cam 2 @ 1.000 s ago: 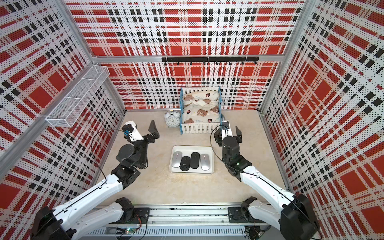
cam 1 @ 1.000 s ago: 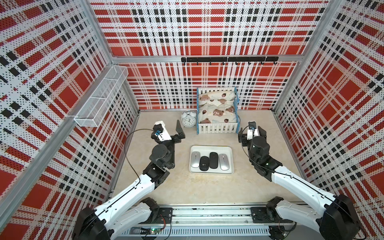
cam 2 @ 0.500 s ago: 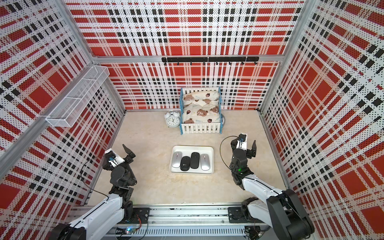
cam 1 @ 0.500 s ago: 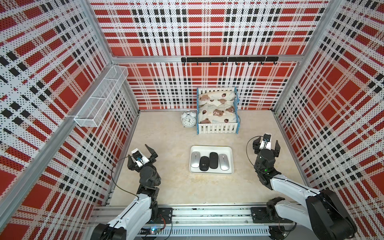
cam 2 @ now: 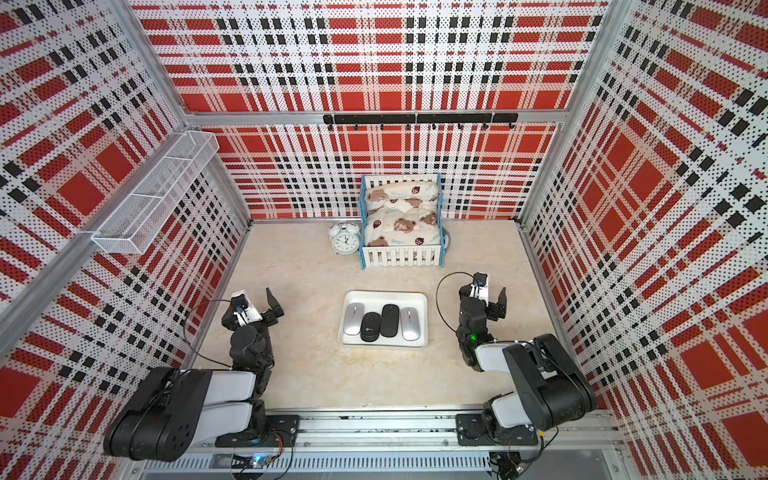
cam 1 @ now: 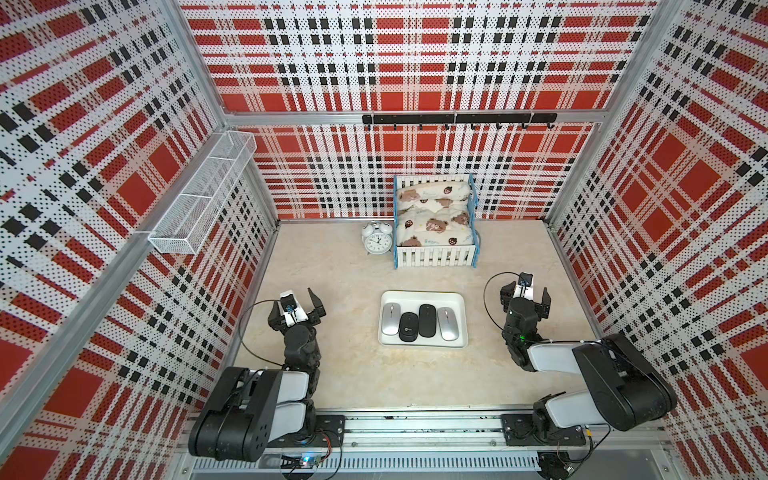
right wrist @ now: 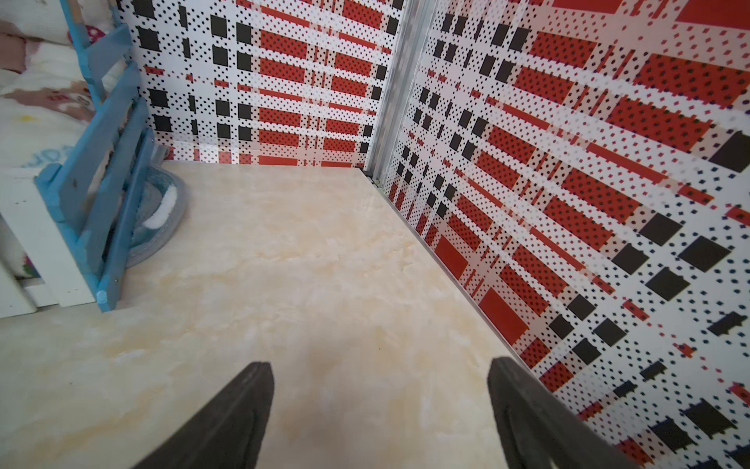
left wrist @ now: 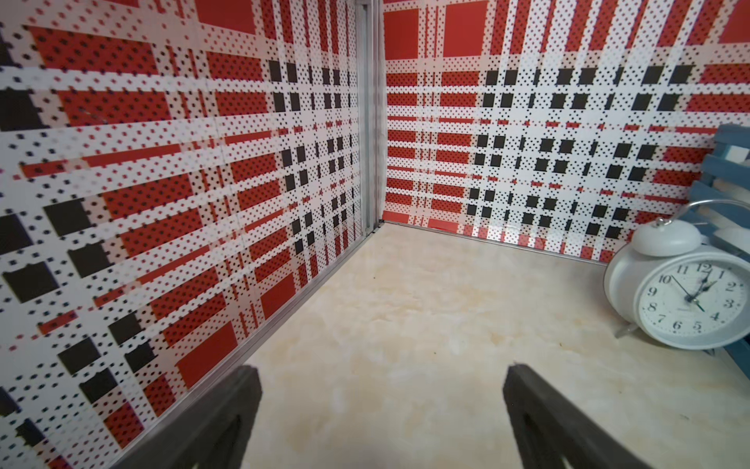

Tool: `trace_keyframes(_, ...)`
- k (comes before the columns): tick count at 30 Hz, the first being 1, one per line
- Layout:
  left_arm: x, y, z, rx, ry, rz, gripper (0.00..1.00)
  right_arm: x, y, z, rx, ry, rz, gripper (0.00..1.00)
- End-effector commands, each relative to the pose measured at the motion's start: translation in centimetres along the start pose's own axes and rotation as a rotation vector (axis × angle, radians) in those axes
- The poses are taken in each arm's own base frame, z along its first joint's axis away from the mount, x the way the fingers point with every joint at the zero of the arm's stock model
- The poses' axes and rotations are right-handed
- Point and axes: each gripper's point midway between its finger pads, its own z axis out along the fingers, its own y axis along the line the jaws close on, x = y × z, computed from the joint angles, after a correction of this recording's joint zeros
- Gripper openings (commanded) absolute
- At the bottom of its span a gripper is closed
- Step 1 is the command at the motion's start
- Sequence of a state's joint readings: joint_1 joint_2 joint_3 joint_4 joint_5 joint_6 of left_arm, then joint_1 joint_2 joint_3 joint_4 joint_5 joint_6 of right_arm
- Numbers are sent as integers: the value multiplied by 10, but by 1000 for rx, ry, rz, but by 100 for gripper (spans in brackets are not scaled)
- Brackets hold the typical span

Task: Put the mouse in the storage box
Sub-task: Reset both arms

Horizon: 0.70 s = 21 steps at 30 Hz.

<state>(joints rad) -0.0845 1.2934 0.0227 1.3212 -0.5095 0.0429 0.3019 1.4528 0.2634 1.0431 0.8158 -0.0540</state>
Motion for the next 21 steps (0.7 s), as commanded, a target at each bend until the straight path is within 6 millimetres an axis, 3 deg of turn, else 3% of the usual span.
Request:
trace_keyframes(1, -26, -7, -2, 45, -96, -15, 99, -28, -3, -2, -42, -161, 112, 90)
trace_keyframes(5, -32, -20, -22, 186, -148, -70, 99, -20, -6, -3, -32, -171, 129, 90)
trace_keyframes(9, -36, -39, -28, 303, -171, -91, 99, -24, 5, -13, -155, -222, 117, 87)
trace_keyframes(15, -18, -45, -3, 291, -135, -71, 99, -24, 26, -29, -339, -275, 77, 89)
trace_keyframes(18, -16, -49, 7, 322, -124, -82, 99, -16, 39, -20, -458, -251, 79, 86)
trace_keyframes(21, 0, -56, 32, 323, -25, -70, 99, -7, 53, -2, -530, -134, 67, 86)
